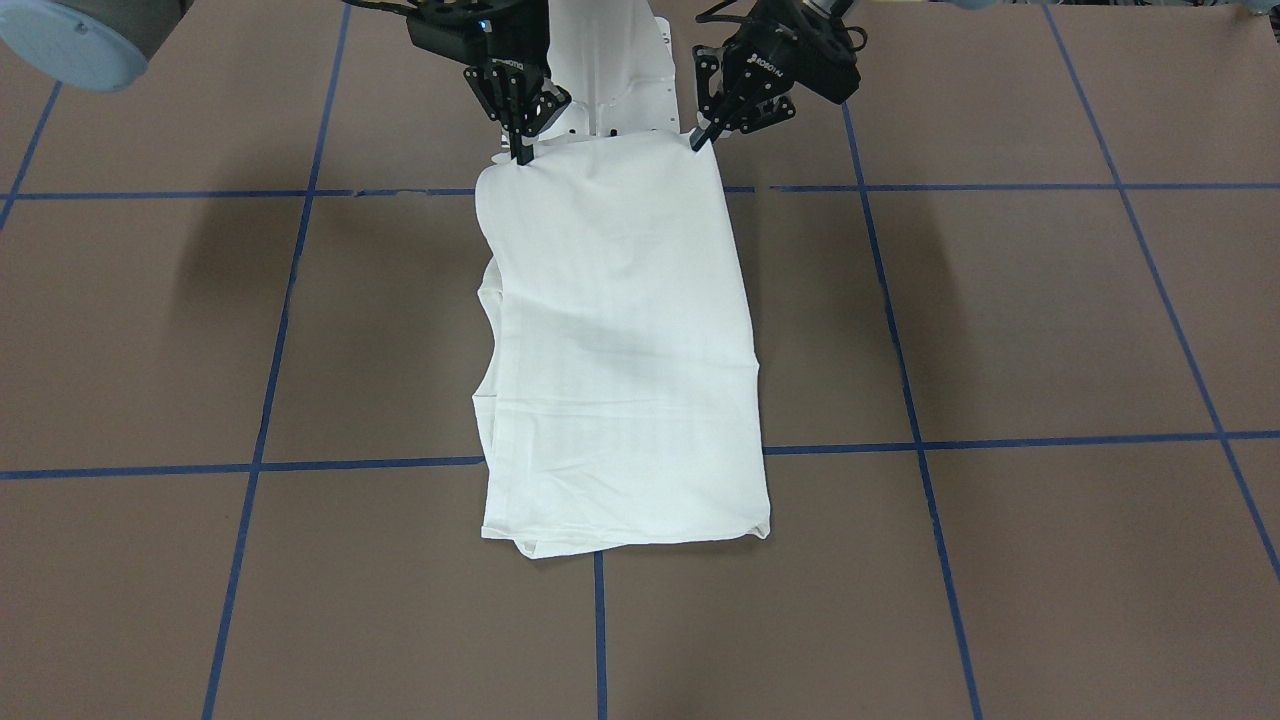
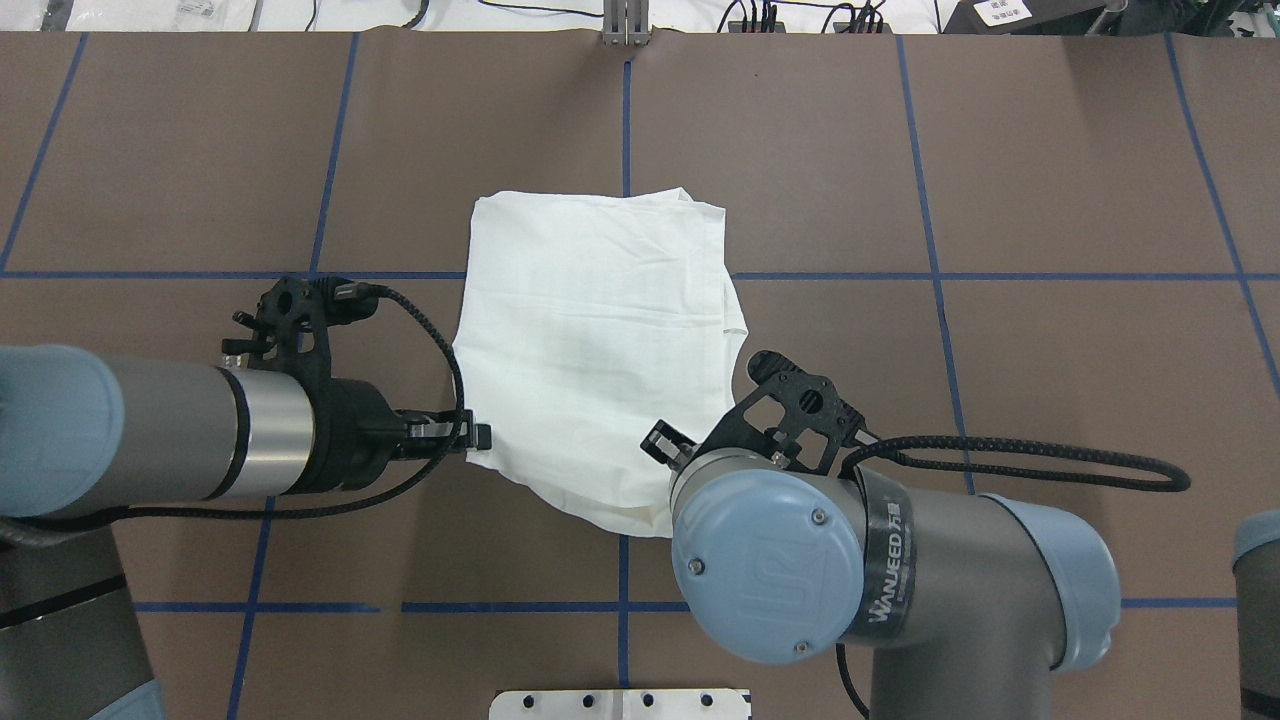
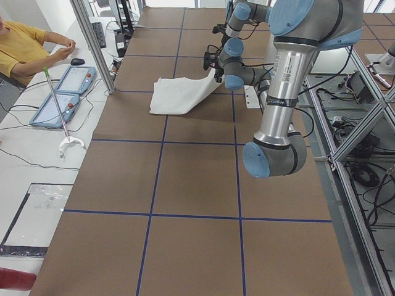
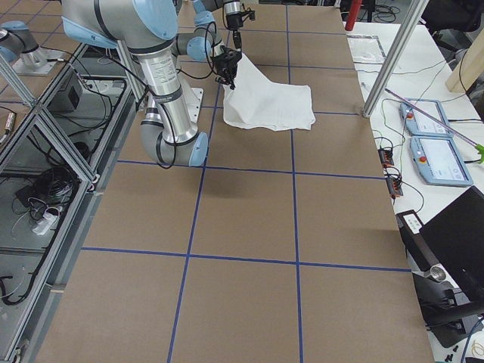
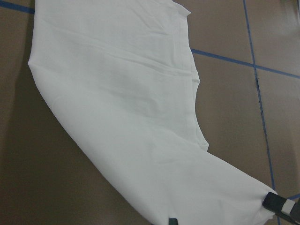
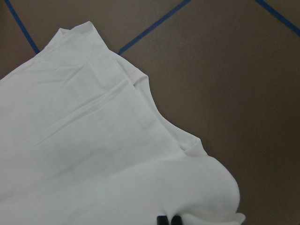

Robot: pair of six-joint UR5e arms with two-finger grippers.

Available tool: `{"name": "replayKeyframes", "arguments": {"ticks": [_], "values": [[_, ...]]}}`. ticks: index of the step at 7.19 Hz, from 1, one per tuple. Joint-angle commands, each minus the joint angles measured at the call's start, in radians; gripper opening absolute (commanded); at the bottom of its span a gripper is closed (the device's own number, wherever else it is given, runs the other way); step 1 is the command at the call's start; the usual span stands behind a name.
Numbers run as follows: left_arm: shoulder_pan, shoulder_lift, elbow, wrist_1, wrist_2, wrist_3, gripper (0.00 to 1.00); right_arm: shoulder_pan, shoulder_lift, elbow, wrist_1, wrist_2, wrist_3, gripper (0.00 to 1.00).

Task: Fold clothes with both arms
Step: 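Lift the near edge with both grippers and fold it away from the robot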

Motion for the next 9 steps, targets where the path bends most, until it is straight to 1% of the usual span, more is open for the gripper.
{"name": "replayKeyframes", "arguments": {"ticks": [1,2,3,4,5,6,7,8,9], "values": [[-0.122,-0.11,0.105,0.087,-0.002,0.087,0.0,0.116,0.073,-0.081,0.014,0.01,-0.085,0.0],[-0.177,-0.147,0.185,0.087,-0.023,0.124,0.0,0.165,0.099,-0.158,0.062,0.017,-0.123,0.0],[-0.216,-0.209,0.301,0.078,-0.031,0.134,0.0,0.218,0.143,-0.265,0.133,0.041,-0.16,0.0],[-0.242,-0.295,0.443,0.055,-0.028,0.169,0.0,0.262,0.204,-0.389,0.168,0.073,-0.194,0.0],[-0.261,-0.356,0.607,-0.023,-0.026,0.184,0.0,0.292,0.261,-0.536,0.235,0.073,-0.22,0.0],[-0.27,-0.386,0.77,-0.138,-0.02,0.213,0.0,0.317,0.3,-0.7,0.361,0.073,-0.234,0.0],[-0.279,-0.391,0.864,-0.231,-0.019,0.233,0.0,0.332,0.323,-0.832,0.462,0.073,-0.251,0.0],[-0.281,-0.392,0.89,-0.241,-0.017,0.235,0.0,0.34,0.328,-0.879,0.497,0.073,-0.272,0.0],[-0.279,-0.391,0.902,-0.243,-0.017,0.235,0.0,0.342,0.328,-0.898,0.498,0.073,-0.286,0.0]]}}
